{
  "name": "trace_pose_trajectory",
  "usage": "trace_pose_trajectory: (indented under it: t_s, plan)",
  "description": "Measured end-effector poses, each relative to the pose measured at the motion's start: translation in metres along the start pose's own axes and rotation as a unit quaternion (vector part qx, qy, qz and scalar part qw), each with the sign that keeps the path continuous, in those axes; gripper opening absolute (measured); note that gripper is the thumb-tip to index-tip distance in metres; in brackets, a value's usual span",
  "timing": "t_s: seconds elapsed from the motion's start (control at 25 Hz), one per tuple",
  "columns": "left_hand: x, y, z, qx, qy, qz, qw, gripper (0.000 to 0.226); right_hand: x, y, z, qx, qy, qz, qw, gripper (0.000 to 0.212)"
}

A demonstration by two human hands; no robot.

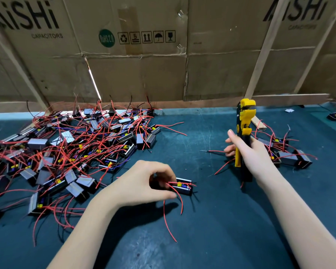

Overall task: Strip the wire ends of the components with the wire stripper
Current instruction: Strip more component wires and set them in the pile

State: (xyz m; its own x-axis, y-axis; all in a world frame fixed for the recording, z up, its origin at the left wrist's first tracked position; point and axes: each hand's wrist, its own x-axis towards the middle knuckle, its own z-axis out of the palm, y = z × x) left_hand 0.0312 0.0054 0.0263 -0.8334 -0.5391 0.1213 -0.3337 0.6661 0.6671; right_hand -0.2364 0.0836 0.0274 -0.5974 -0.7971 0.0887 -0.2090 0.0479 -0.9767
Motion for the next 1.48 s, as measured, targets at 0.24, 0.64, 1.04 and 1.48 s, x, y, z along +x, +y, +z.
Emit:
trace_pose_trajectory:
  t_s: [0.24,0.64,1.04,1.48]
  plan:
    - [-0.005,0.005,-0.014,-0.190,0.034,0.000,0.981,0.023,-0.002,-0.002,0.000,-0.003,-0.003,-0.001,1.000,0.043]
    - [0.002,-0.031,-0.017,0.103,0.408,-0.218,0.880,0.090,-0.001,-0.001,0.000,-0.003,-0.004,-0.010,1.000,0.043]
    - [0.011,0.009,0.044,0.146,0.072,0.127,0.978,0.022,0.002,0.004,0.000,-0.005,-0.009,-0.025,1.000,0.042]
    - [0.009,0.014,0.044,-0.033,0.064,0.106,0.992,0.038,0.003,0.010,0.004,-0.028,-0.004,-0.043,0.999,0.053]
